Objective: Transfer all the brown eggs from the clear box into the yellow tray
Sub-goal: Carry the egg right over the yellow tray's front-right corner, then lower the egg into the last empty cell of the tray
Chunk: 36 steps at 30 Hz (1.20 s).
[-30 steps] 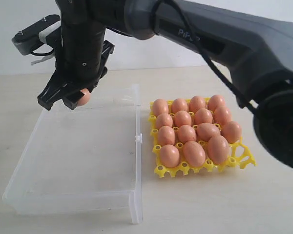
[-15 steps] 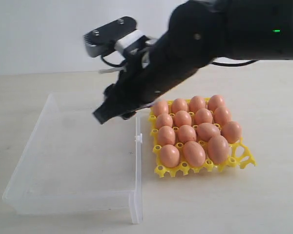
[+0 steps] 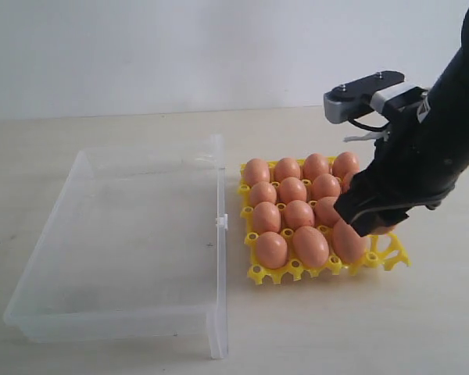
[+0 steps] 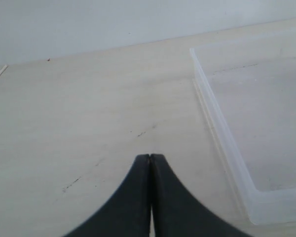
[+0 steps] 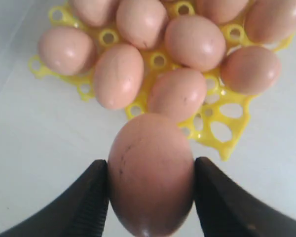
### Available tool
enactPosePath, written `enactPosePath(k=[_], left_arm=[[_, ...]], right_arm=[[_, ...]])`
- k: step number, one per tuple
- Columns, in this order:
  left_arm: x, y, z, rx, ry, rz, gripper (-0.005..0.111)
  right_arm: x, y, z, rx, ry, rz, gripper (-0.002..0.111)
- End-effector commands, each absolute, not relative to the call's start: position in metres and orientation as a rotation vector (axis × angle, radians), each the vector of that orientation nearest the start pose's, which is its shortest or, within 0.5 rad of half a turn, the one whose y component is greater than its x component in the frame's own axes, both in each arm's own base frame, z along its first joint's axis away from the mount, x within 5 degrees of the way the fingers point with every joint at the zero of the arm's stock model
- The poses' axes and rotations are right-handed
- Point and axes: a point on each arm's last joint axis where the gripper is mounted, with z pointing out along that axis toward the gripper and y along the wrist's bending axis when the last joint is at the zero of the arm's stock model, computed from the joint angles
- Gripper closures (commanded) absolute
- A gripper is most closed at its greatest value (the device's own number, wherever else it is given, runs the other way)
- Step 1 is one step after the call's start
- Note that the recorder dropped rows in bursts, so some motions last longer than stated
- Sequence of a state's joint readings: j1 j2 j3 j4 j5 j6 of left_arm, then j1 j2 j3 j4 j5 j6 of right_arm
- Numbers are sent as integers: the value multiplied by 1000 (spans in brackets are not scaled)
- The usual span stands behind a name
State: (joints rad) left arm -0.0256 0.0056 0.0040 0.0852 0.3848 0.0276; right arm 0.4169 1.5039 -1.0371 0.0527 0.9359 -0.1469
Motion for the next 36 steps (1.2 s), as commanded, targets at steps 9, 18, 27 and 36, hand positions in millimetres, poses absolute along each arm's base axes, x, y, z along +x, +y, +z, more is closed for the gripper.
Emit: enactPosePath(k=[9,18,27,36], left_arm=[[53,1,179,100,1859,75,107],[53,1,179,100,1859,75,107],[53,1,179,100,1859,75,107],[53,1,179,100,1859,75,107]], right_arm=[[262,104,219,-866,2969,-119,108],[289,105,196,-862,2937,-225,108],[302,110,199,-863,2913,-222,108],[302,109,198,-874,2910,-241,108]])
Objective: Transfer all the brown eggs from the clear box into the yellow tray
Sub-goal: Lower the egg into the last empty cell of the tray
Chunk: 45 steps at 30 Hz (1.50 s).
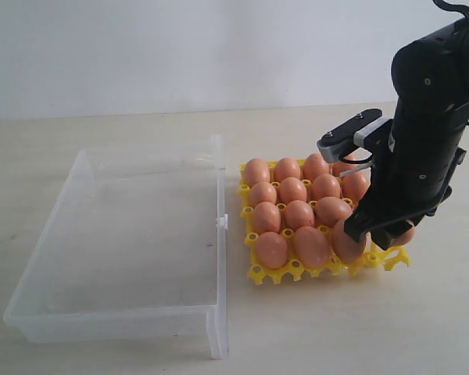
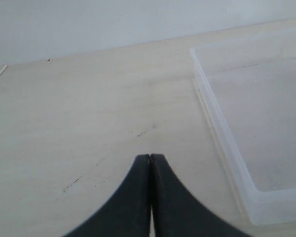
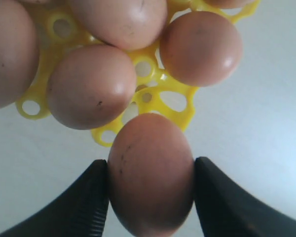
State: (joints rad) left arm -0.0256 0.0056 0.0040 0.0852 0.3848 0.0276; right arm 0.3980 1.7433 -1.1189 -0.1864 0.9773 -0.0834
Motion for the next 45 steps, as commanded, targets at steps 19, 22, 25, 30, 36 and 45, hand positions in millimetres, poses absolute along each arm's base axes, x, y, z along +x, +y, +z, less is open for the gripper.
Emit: enactPosePath(k=[19,22,25,30,36,45], left_arm=[[53,1,179,100,1859,75,107],[53,1,179,100,1859,75,107],[53,1,179,100,1859,75,107],[53,1,179,100,1859,75,107],[53,1,179,100,1859,75,107],[53,1,179,100,1859,75,107]], right_arm=[[304,109,185,-856,2964,-252,108],[307,111,185,-850,2923,-234,108],[309,112,185,-848,2906,-227,108],[309,112,186,-847,2899,-224,108],[309,112,186,-847,2899,-224,108],[309,113,185,-835,2906,-207,106]])
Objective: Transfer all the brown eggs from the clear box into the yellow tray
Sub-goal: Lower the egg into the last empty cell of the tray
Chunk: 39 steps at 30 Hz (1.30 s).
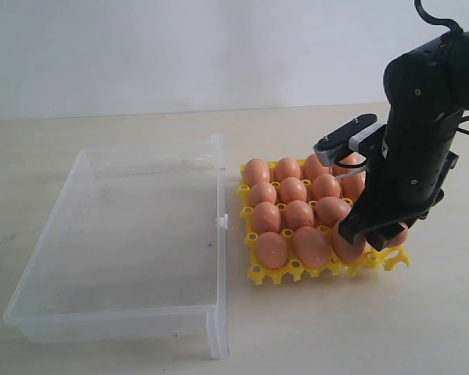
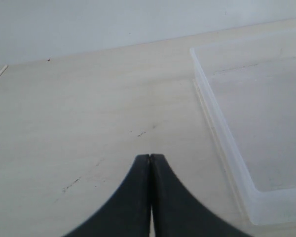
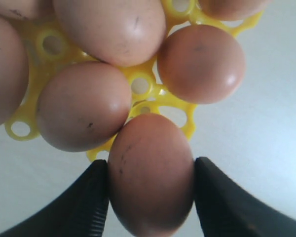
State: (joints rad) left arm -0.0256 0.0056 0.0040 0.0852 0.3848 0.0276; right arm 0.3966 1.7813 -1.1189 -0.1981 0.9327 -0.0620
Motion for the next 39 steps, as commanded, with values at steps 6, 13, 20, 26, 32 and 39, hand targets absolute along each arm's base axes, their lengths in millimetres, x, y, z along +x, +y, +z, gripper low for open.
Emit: enactPosePath(k=[6,13,20,26,32,39], left_arm=[[53,1,179,100,1859,75,107],[53,1,179,100,1859,75,107],[53,1,179,100,1859,75,107],[53,1,179,100,1859,75,107],[53,1,179,100,1859,75,107],[53,1,179,100,1859,75,107]], right_arm=[[309,114,185,-823,2908,-200,90],[309,114,185,-818,2904,-198,75],[310,114,185,-815,2898,-195,70],[310,114,185,-800,2902,-191,64],[307,112,184,-790,2939,-224,64],[307,112,184,-778,2938,-219,64]])
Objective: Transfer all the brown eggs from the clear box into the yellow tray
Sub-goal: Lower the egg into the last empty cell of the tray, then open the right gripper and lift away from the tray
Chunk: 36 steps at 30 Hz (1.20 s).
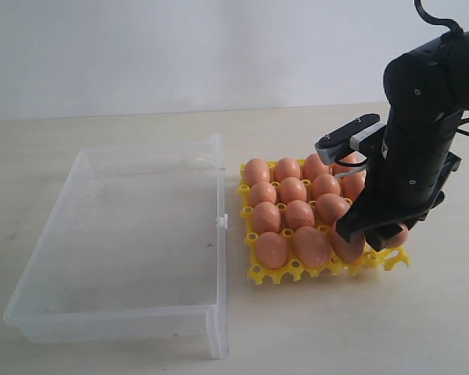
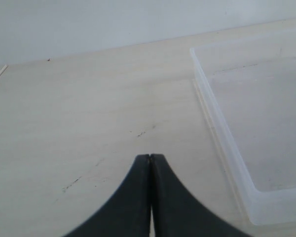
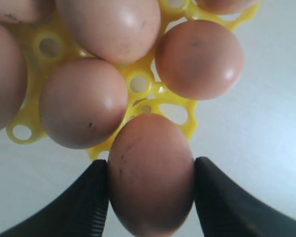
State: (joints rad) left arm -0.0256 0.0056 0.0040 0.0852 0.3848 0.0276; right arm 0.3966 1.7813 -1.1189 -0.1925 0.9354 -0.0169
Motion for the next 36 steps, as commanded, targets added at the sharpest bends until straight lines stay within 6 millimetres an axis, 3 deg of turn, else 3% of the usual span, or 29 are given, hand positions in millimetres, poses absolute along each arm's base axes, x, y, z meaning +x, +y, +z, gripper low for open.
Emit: enactPosePath(k=[1,5,10,26,29,36], left_arm=[[53,1,179,100,1859,75,107],[53,1,179,100,1859,75,107],[53,1,179,100,1859,75,107],[53,1,179,100,1859,75,107],[53,1,179,100,1859,75,107],[53,1,179,100,1859,75,107]], right_arm=[[307,112,184,-773,2939,-217,64],[306,113,184,-772,2941,-210,64],[306,113,184,-774,2945,-208,50],[306,113,186,-742,2942,-206,50],[304,112,194,-726,2927,-198,50],[294,108,238,-590,2795,-138,50]])
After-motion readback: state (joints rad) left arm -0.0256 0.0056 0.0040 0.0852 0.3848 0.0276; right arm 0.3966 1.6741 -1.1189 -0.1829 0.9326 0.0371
